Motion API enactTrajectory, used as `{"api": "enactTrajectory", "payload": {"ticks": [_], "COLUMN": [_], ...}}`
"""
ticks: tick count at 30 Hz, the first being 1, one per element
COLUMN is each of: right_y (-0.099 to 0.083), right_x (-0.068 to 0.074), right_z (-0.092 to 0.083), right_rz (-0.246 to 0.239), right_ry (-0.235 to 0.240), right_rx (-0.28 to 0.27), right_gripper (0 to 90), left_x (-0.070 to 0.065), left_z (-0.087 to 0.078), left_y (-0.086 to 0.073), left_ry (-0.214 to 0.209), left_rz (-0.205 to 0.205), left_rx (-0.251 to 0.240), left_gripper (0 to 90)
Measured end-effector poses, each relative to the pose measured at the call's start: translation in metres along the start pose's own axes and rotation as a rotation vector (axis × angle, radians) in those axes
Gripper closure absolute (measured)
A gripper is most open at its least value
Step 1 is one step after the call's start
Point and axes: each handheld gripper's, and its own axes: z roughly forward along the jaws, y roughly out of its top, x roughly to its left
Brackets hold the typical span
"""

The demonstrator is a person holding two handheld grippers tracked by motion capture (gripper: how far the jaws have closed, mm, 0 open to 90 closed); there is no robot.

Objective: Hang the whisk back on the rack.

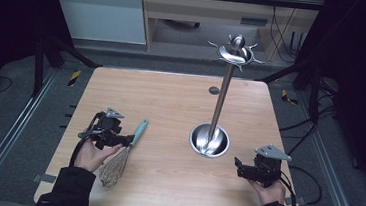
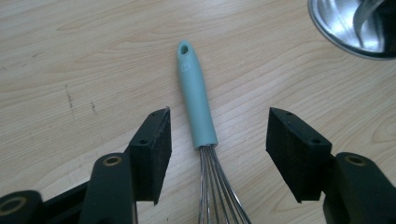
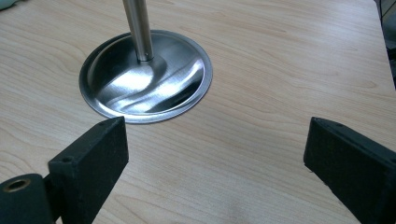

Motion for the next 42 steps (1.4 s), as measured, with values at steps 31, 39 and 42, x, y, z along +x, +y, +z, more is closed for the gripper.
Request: {"api": "enactTrajectory", "payload": {"ticks": [31, 39, 42], "right_y": [0.000, 0.000, 0.000], "right_x": [0.000, 0.000, -0.001], "right_z": [0.003, 0.003, 0.003], "right_rz": [-0.007, 0.003, -0.001], "right_ry": [0.009, 0.010, 0.008], "right_rx": [0.017, 0.018, 0.010], "right_gripper": [6.7, 6.6, 6.6], "left_x": [0.001, 0.006, 0.006], "left_z": [0.056, 0.067, 0.071], "left_y": [0.010, 0.009, 0.009], "left_ry": [0.028, 0.031, 0.030], "left_rz": [0.017, 0.012, 0.012], "left_rx": [0.227, 0.273, 0.288], "left_gripper": [48.5, 50.5, 51.5]}}
